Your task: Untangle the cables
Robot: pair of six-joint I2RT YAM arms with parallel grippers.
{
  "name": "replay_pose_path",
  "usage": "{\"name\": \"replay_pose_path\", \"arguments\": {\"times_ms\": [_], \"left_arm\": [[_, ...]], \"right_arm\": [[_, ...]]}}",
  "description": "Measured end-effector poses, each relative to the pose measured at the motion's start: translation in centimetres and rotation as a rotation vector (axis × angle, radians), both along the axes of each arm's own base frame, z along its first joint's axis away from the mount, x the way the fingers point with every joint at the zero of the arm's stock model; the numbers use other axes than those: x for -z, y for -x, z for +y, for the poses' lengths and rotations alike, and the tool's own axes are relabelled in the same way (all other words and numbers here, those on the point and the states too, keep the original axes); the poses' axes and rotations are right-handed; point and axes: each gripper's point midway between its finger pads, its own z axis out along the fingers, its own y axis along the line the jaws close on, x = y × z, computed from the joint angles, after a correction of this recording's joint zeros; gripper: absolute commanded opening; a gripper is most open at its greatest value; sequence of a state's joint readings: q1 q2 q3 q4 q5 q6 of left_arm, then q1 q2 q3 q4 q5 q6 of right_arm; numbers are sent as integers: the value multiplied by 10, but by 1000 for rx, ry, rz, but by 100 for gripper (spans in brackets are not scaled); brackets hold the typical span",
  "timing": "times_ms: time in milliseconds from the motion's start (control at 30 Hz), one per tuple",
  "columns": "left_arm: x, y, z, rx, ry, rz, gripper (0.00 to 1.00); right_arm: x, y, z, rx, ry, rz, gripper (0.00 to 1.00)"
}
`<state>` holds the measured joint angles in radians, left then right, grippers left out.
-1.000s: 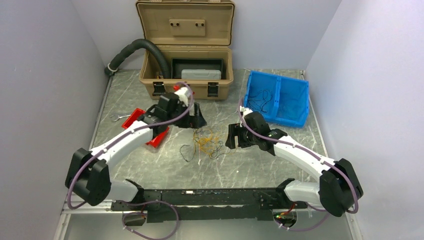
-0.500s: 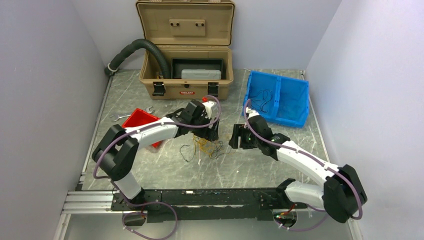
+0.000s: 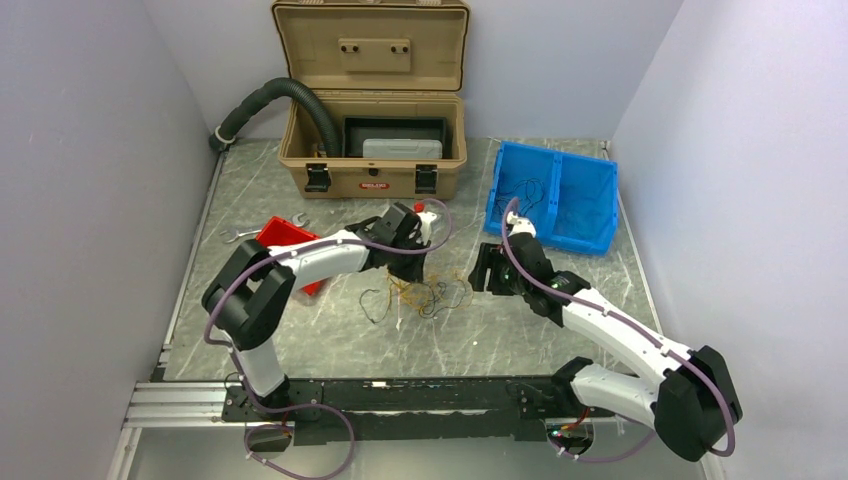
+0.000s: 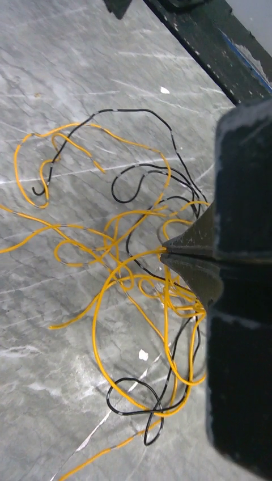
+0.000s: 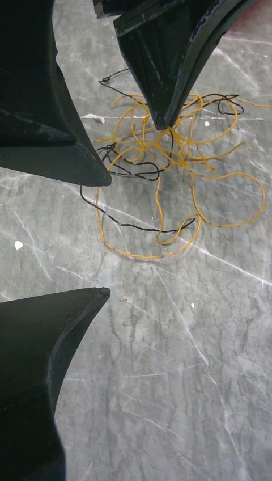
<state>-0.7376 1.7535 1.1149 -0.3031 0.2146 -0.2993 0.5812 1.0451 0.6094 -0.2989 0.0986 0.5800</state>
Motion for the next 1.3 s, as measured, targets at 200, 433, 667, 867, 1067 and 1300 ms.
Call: {"name": "replay_pose_path", "arguments": {"times_ms": [200,433,667,867,1067,1300], "left_arm": [[-16,1,2,7,11,-26,0],[-106,3,-5,54,161,-169,0],[-193,11,-11,110,314,-296,0],[-253,26,-18,183,427,-337,0],[-287,40,-22,248,508,-357,0],[-291,51,-26,285,545,-319,0]], "right_arm": [[0,4,8,-52,-24,4,73],[-15,18,30,-225,-119,-60,80],[-49,18,42,-323,-179,-193,83],[-98,30,48,-415,-273,-390,88],[-129,34,53,-471,-317,-522,88],[-129,34,56,-490,-318,-528,89]]}}
